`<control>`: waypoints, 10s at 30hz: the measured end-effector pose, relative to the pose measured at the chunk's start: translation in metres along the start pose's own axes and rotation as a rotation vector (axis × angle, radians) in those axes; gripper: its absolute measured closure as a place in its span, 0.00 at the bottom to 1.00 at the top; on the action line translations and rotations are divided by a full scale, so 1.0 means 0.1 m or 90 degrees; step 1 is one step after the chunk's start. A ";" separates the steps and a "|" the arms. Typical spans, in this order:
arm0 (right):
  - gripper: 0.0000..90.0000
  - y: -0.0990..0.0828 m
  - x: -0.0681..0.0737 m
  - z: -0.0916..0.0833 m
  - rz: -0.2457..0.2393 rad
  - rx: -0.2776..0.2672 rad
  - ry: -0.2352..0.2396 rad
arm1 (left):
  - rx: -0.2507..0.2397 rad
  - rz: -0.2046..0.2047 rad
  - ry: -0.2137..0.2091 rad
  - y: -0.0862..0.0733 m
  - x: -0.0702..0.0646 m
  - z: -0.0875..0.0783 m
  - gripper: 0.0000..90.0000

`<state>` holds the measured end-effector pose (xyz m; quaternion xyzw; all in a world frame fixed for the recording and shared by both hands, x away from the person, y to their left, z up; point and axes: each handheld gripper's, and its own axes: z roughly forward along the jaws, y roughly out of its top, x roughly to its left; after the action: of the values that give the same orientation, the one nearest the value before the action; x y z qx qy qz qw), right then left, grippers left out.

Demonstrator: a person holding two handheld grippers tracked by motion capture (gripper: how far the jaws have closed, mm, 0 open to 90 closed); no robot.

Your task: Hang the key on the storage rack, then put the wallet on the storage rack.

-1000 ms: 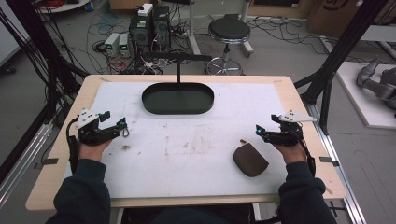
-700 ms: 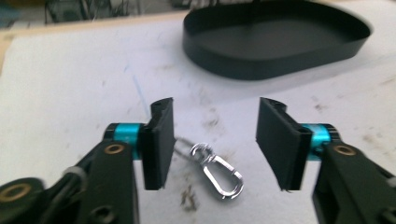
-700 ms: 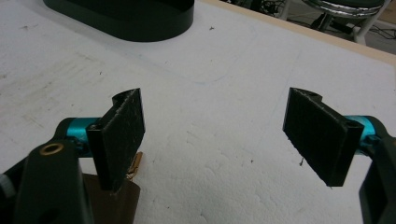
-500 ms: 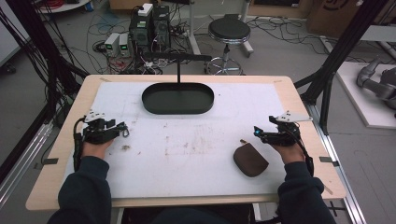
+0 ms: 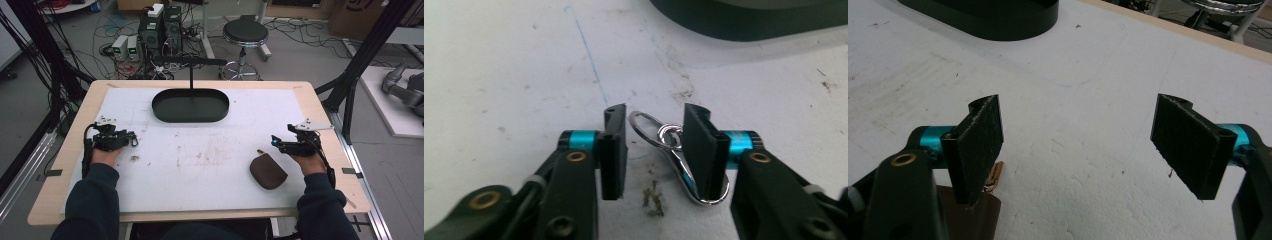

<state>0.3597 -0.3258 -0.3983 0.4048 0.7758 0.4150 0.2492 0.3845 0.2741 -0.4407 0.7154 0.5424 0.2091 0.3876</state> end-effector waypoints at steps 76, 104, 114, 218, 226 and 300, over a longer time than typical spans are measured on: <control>0.24 0.02 -0.11 -0.06 0.027 -0.032 0.003 | -0.241 0.114 -0.185 1.82 -0.22 0.32 0.98; 0.24 0.00 -0.11 -0.09 0.021 -0.034 0.014 | -0.169 0.086 -0.056 1.88 -0.21 0.67 0.95; 0.24 0.03 -0.06 -0.08 0.013 -0.033 0.027 | -0.211 0.051 -0.079 1.45 -0.16 0.39 0.46; 0.83 -0.02 0.38 -0.16 -0.097 0.006 -0.088 | -0.243 0.083 -0.109 -0.20 -0.23 -0.52 0.25; 0.81 -0.01 0.53 -0.08 -0.123 -0.011 -0.003 | -0.244 0.086 -0.112 -0.20 -0.23 -0.52 0.25; 0.71 1.22 0.68 0.95 -0.046 -0.040 0.186 | -0.257 0.102 -0.110 -0.22 -0.21 -0.54 0.24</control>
<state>0.4425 -0.1875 -0.3494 0.3041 0.8046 0.4841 0.1607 0.3255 0.2747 -0.4221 0.6794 0.3959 0.2815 0.5500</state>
